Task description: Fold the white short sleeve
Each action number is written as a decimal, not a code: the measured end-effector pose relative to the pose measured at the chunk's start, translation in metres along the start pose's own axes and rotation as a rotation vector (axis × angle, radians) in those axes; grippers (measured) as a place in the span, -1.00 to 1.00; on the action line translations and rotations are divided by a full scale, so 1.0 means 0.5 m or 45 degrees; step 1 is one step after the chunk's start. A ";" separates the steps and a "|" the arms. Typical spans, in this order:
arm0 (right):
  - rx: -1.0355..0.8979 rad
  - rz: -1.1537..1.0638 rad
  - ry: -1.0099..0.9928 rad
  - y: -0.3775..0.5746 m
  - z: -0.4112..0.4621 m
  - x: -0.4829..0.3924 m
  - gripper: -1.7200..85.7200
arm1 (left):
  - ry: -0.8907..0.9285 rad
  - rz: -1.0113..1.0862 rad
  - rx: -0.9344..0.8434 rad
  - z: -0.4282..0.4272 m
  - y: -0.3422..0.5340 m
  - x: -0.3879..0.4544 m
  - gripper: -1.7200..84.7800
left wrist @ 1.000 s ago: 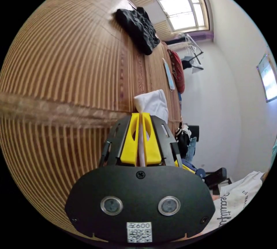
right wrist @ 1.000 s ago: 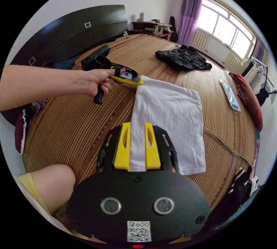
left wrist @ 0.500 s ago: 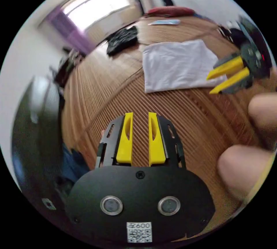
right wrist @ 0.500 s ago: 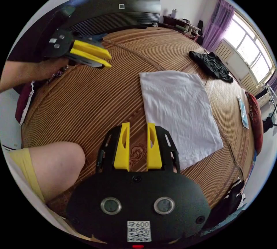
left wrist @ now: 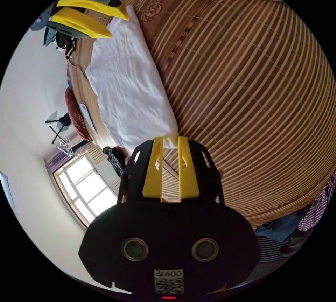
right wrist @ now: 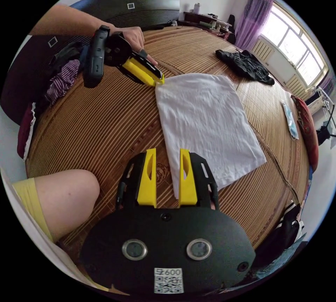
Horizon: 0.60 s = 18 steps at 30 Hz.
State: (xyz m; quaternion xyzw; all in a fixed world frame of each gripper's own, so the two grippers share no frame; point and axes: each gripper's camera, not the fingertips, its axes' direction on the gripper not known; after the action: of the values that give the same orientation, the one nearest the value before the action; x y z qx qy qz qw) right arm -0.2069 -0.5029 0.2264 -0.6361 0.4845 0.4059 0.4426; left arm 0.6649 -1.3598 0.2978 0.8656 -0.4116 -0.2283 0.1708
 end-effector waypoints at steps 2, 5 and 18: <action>0.029 -0.013 -0.004 0.003 0.034 0.006 -0.77 | 0.045 -0.011 0.013 0.011 -0.034 -0.010 -0.87; 0.075 -0.069 -0.004 -0.017 0.081 0.002 -0.75 | 0.161 -0.129 0.046 0.008 -0.050 -0.047 -0.89; 0.107 -0.265 0.541 -0.110 0.369 -0.104 -0.88 | 0.431 -0.479 0.199 0.014 -0.088 -0.133 -0.89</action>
State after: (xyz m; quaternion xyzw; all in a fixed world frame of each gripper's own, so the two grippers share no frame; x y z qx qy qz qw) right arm -0.1797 -0.3055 0.2333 -0.7346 0.5151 0.1947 0.3965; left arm 0.6523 -1.2815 0.2875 0.9634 -0.2254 -0.0756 0.1243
